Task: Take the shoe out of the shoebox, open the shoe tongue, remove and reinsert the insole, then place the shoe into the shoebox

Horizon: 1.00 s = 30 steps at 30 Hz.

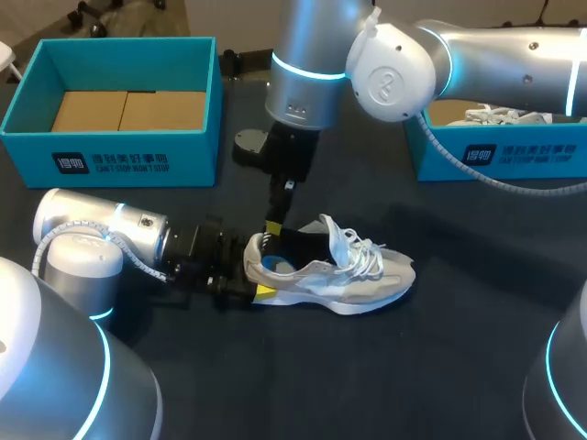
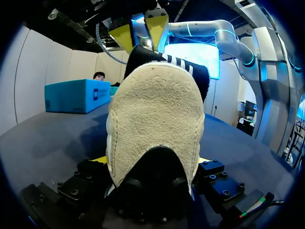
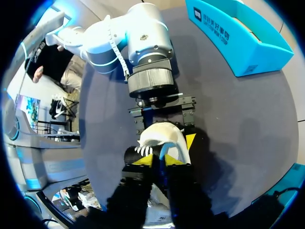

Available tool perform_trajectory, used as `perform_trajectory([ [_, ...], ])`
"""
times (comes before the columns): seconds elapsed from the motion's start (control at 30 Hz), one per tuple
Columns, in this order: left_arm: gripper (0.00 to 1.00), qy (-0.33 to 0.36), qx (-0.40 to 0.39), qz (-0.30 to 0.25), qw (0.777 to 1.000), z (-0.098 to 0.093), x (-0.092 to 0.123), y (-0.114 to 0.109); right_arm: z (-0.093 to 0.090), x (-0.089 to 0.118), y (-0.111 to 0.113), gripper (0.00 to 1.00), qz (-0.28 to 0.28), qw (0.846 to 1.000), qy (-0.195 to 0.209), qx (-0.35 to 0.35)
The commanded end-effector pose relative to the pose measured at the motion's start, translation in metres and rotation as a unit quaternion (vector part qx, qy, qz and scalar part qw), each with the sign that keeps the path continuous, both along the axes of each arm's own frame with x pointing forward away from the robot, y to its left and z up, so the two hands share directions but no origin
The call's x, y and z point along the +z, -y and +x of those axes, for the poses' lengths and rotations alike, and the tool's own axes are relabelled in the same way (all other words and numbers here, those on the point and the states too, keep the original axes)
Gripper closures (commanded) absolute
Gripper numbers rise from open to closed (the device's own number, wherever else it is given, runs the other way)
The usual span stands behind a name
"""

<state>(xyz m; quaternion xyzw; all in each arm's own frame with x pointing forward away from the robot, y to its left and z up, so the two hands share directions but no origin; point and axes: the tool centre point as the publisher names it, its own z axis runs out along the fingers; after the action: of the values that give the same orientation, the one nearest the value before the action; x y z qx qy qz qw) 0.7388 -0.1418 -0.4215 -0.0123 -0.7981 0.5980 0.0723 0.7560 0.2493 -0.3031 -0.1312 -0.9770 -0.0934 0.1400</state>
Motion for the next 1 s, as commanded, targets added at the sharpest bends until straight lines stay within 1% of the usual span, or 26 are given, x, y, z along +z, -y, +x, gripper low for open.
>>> perform_trajectory([
  [0.03,1.0,0.0,0.0,0.001,1.0,0.0,-0.001,0.001,-0.001,0.003,0.002,0.38,-0.001,1.0,-0.001,0.0],
  [0.07,1.0,0.0,0.0,0.001,1.0,0.0,-0.001,0.001,-0.001,0.004,0.003,0.01,-0.002,1.0,-0.001,0.0],
  [0.17,1.0,0.0,0.0,0.001,1.0,0.0,-0.001,0.001,-0.002,0.006,0.004,0.0,-0.005,1.0,-0.005,-0.001],
  [0.3,1.0,0.0,0.0,0.001,1.0,0.0,-0.001,0.001,-0.001,0.013,0.008,0.0,-0.008,1.0,-0.02,-0.008],
  [0.37,1.0,0.0,0.0,0.001,1.0,0.0,-0.001,0.001,0.001,0.015,0.01,0.0,-0.008,0.999,-0.034,-0.004],
  [0.53,1.0,0.0,0.0,0.001,1.0,0.0,-0.001,0.001,0.006,0.021,0.014,0.0,-0.021,0.994,-0.098,0.034],
  [0.6,1.0,0.0,0.0,0.001,1.0,0.0,-0.001,0.001,0.008,0.023,0.017,0.0,-0.026,0.994,-0.1,0.027],
  [1.0,1.0,0.0,0.0,0.001,1.0,0.0,-0.001,0.001,0.008,0.023,0.017,0.0,-0.026,0.994,-0.1,0.027],
])
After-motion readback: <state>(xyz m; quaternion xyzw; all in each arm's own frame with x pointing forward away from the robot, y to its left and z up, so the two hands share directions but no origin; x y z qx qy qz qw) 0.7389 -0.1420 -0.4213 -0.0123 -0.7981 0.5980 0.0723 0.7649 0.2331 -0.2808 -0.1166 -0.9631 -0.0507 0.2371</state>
